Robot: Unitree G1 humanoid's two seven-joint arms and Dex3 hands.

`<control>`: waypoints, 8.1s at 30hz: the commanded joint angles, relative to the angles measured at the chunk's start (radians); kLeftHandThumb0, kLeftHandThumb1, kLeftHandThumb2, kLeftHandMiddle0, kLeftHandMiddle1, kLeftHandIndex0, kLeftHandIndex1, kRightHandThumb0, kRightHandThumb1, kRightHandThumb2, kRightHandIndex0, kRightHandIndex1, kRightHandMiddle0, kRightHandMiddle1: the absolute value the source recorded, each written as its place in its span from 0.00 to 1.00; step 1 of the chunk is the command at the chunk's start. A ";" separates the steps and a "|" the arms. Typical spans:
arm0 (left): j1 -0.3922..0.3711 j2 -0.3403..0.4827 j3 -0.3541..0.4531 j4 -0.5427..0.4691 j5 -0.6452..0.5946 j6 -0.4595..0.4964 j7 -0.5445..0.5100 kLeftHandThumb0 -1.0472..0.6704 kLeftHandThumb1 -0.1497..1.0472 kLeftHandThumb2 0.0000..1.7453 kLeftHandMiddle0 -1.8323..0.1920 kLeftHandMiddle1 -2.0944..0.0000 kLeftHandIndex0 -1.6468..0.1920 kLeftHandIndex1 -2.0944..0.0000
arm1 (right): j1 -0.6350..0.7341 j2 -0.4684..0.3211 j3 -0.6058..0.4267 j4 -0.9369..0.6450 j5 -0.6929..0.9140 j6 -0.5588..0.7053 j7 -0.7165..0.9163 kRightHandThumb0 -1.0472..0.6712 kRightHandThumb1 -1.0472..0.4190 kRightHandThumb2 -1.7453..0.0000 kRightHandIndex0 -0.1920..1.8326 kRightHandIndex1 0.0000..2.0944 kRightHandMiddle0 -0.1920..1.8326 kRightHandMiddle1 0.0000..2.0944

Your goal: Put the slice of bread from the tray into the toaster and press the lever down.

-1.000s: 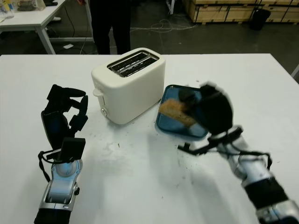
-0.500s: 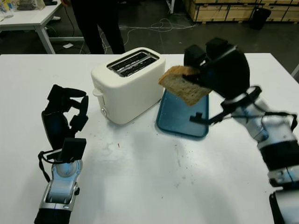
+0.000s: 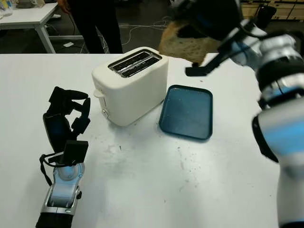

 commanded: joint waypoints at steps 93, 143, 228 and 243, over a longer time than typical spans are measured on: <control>0.043 -0.032 0.001 -0.040 0.036 0.016 0.073 0.32 0.89 0.21 0.59 0.18 0.65 0.29 | -0.128 0.306 0.589 0.111 -0.277 0.143 -0.322 0.24 0.09 0.66 0.67 0.83 0.52 0.79; 0.040 -0.037 -0.002 -0.028 0.019 0.004 0.077 0.32 0.89 0.21 0.59 0.18 0.64 0.29 | -0.167 0.247 0.525 0.105 -0.218 0.052 -0.311 0.24 0.09 0.68 0.65 0.83 0.51 0.83; 0.059 -0.050 -0.015 -0.057 0.046 0.027 0.125 0.33 0.89 0.21 0.60 0.18 0.65 0.31 | -0.130 0.419 0.721 0.116 -0.366 0.106 -0.469 0.24 0.09 0.58 0.64 0.83 0.49 0.82; 0.059 -0.045 -0.018 -0.048 0.027 0.015 0.111 0.33 0.89 0.21 0.59 0.19 0.64 0.30 | -0.095 0.350 0.432 0.129 -0.083 0.138 0.203 0.17 0.09 0.87 0.27 0.47 0.36 0.21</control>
